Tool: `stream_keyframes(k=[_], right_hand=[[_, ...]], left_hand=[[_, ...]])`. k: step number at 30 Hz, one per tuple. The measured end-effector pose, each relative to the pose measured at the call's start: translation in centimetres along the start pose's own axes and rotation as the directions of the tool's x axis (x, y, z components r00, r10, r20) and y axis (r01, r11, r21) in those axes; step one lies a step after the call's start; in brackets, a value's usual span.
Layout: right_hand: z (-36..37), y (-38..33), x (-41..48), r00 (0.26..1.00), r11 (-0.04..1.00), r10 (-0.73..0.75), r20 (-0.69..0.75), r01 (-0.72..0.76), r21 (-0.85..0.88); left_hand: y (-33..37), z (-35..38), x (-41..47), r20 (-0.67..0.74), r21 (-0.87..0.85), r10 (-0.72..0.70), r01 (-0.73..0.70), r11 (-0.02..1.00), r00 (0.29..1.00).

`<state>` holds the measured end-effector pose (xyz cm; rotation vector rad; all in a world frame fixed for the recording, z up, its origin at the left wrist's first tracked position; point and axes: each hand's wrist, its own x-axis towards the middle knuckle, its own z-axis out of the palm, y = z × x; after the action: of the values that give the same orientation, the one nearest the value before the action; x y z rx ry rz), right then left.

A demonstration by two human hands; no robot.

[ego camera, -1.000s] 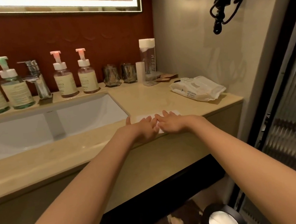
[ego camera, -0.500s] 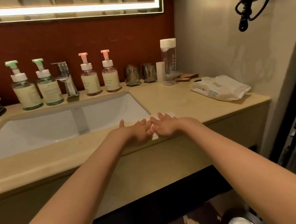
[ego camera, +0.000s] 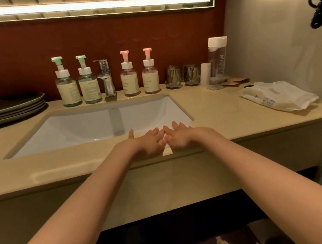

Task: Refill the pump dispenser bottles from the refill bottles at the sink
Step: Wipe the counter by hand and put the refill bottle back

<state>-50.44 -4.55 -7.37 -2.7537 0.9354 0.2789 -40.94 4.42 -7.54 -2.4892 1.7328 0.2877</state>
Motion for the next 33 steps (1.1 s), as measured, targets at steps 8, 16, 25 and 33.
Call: stream_keyframes(k=[8,16,25,33], right_hand=[[0.3,-5.0,1.0,0.998,0.997,-0.068,0.014,0.068,-0.019],[0.8,-9.0,1.4,0.987,0.987,-0.157,0.042,0.159,-0.032],[1.3,-12.9,1.5,0.970,0.972,-0.231,0.075,0.233,-0.026],[1.5,-17.3,2.2,0.949,0.952,-0.299,0.100,0.303,-0.033]], left_hand=[[-3.6,-0.2,-2.8,0.037,0.003,-0.131,0.131,0.991,0.991],[-6.4,0.1,-5.7,0.056,-0.012,-0.212,0.213,0.977,0.976],[-9.7,0.7,-8.1,0.078,-0.010,-0.297,0.298,0.954,0.952],[-13.3,1.0,-10.6,0.080,-0.029,-0.362,0.365,0.931,0.929]])
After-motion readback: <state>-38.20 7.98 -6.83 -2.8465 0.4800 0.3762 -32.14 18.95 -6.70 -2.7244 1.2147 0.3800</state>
